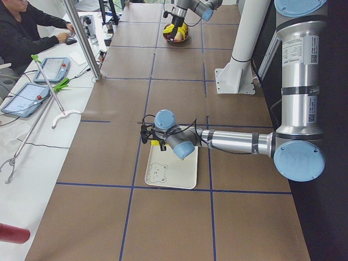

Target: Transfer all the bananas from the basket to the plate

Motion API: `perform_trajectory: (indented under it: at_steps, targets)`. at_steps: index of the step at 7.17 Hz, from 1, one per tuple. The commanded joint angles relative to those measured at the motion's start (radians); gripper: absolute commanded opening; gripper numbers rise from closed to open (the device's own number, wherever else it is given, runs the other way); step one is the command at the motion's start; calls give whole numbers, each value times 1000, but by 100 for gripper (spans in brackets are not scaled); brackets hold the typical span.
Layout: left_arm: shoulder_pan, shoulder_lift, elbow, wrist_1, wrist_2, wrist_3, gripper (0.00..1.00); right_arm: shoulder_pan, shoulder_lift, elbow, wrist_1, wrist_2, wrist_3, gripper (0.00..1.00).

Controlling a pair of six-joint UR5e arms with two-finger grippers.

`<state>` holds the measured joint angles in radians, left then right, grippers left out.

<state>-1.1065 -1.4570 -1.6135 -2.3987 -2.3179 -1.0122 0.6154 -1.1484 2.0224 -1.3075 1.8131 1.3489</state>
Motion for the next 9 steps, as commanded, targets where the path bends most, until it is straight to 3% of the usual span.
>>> perform_trajectory:
  at_steps: [1,3,4,6,7,9]
  targets:
    - [-3,37,45,0,77,30,0,29,-14,-7,-1,41,-31,100]
    - [2,32,61,1,87,34,6,27,-14,-7,-1,42,-31,100]
    - [2,27,64,-2,87,27,98,27,-14,-7,-1,43,-31,100]
    - [4,23,63,-8,77,21,100,46,-30,-5,-1,67,-46,100]
    - [4,9,43,-2,74,12,100,91,-68,-2,1,139,-101,100]
    - [2,-77,27,3,-48,-113,100,180,-269,72,16,230,-253,100]
